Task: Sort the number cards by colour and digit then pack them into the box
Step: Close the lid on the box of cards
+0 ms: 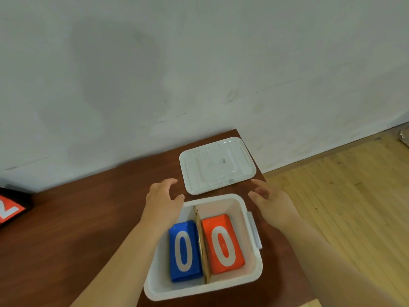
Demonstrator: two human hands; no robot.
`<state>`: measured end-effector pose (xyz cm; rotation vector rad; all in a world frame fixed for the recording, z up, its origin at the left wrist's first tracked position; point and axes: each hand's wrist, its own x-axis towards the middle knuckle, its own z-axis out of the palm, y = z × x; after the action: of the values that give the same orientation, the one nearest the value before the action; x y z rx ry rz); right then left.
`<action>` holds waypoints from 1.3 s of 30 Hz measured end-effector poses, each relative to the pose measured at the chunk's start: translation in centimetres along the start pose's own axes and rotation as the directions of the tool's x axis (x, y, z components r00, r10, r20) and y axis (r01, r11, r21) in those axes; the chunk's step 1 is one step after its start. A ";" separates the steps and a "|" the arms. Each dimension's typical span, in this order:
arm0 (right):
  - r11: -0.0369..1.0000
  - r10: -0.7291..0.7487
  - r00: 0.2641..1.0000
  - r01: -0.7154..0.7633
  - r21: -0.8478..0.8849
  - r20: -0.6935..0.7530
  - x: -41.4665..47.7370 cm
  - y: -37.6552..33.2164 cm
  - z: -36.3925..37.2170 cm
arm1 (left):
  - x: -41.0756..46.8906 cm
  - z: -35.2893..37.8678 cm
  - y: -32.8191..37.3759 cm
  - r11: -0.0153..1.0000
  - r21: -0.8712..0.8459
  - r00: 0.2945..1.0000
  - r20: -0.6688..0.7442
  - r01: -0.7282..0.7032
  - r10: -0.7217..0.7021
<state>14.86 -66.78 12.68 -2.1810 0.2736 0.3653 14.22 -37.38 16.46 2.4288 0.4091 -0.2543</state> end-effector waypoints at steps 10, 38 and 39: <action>0.994 0.106 0.992 -0.105 -0.030 0.061 11.3 -0.3 -0.2 | 10.2 4.3 3.0 0.973 -0.041 0.952 0.220 0.226 -0.212; 0.651 0.112 0.971 -0.234 0.722 0.214 11.5 -8.4 -2.4 | 9.9 -3.5 6.4 0.354 -0.913 0.925 0.059 0.202 -0.374; 0.641 0.085 0.967 -0.238 0.730 0.240 11.0 -8.7 -2.6 | 9.3 -4.1 6.2 0.338 -0.925 0.933 0.048 0.176 -0.356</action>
<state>28.37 -64.48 16.69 -1.2756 0.4322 0.4517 25.39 -37.25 20.60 1.2172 0.7842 0.0641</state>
